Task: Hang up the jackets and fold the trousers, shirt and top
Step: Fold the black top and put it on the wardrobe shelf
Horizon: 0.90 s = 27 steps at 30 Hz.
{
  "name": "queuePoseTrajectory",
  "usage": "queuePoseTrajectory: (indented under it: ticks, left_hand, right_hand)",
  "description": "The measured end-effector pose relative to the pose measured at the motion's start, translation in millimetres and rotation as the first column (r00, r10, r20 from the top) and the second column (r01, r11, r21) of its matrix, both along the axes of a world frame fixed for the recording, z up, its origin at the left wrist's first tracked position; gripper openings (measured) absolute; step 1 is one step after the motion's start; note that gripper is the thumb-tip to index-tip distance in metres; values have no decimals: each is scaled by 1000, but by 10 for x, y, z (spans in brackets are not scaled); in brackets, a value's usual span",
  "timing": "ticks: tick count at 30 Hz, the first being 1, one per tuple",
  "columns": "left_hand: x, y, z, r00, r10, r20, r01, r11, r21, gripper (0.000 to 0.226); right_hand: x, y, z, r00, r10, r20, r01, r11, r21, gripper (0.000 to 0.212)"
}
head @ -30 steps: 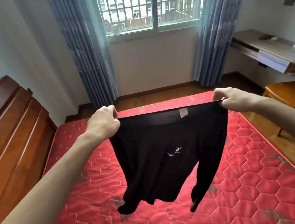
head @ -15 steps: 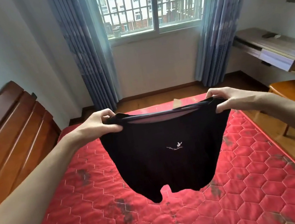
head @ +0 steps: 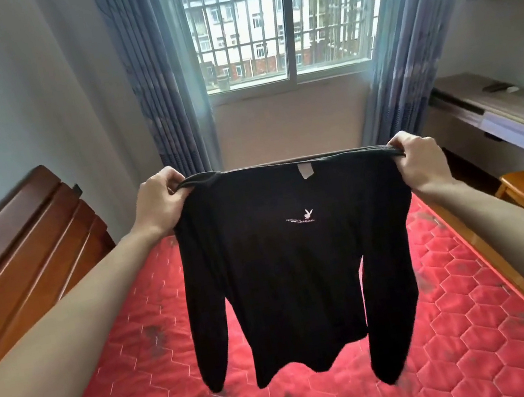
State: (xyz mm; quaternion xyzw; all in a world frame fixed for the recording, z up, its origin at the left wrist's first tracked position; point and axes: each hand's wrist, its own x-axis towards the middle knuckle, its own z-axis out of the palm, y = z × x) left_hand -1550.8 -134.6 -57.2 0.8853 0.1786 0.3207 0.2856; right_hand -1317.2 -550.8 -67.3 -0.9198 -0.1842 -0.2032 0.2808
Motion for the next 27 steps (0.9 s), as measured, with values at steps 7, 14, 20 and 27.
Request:
queuePoseTrajectory:
  ticks: [7, 14, 20, 27]
  left_hand:
    - [-237, -146, -839, 991, -86, -100, 49, 943, -330, 26]
    - [-1061, -456, -1600, 893, -294, -342, 107, 875, -472, 41]
    - [-1358, -558, -1747, 794, -374, -479, 40, 819, -573, 48]
    - [-1354, -286, -1432, 384, -686, -618, -83, 641, -763, 66]
  right_hand:
    - [-222, -26, -653, 938, 249, -239, -137, 904, 404, 14]
    - [-834, -600, -1565, 851, 361, -382, -256, 919, 299, 32]
    - [-1169, -1025, -1843, 766, 344, -543, -221, 934, 281, 23]
    - [-1139, -1322, -1419, 486, 324, -812, -359, 921, 153, 27]
